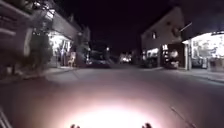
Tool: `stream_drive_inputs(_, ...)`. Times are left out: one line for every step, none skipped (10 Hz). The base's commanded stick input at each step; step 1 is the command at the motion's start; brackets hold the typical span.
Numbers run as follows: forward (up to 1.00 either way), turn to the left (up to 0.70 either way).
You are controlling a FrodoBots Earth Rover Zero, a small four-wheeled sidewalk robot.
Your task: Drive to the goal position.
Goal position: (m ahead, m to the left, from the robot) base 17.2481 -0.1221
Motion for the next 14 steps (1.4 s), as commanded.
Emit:
stream_drive_inputs(0.85,-0.16)
stream_drive_inputs(0.85,-0.21)
stream_drive_inputs(0.85,0.0)
stream_drive_inputs(0.85,0.0)
stream_drive_inputs(0.85,0.0)
stream_drive_inputs(0.85,0.0)
stream_drive_inputs(0.85,0.0)
stream_drive_inputs(0.85,0.0)
stream_drive_inputs(0.85,0.0)
stream_drive_inputs(0.85,0.0)
stream_drive_inputs(0.85,0.0)
stream_drive_inputs(0.85,0.0)
stream_drive_inputs(0.85,0.0)
stream_drive_inputs(0.85,0.0)
